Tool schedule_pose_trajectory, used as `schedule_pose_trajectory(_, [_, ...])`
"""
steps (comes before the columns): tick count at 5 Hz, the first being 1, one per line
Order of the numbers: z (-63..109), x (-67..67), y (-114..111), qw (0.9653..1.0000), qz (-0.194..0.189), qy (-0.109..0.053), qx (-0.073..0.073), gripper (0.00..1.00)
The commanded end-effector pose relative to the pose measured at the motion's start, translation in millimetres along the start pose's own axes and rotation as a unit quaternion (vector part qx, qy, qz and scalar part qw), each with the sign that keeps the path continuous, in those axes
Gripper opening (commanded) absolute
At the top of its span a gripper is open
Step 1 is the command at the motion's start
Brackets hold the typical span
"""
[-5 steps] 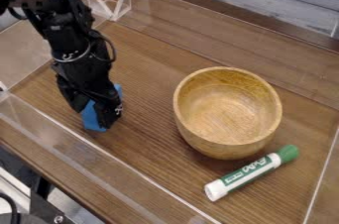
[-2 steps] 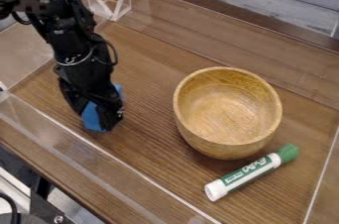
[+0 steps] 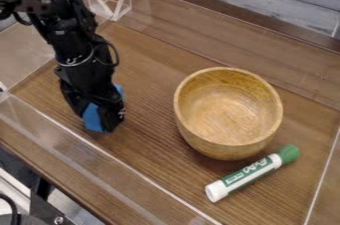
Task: Put the blue block in the brown bowl
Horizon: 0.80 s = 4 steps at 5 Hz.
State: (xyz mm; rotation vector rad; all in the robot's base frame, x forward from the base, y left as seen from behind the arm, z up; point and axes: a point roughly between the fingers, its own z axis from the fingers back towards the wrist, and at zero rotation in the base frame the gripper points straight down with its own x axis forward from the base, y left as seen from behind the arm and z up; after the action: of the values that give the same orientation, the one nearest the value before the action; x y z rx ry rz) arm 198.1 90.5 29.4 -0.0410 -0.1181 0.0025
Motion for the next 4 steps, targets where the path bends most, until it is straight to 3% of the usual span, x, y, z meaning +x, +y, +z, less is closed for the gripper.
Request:
schedule_pose_trajectory(1, [8.0,12.8,3.0,0.9998,-0.005,-0.018,0.008,1.0])
schedule_pose_trajectory(3, [9.1,14.8,1.8,0.9998,-0.006,-0.018,0.006,1.0])
schedule_pose_trajectory(4, [8.5,15.9,0.9,0.9998,-0.008,-0.018,0.004,0.0])
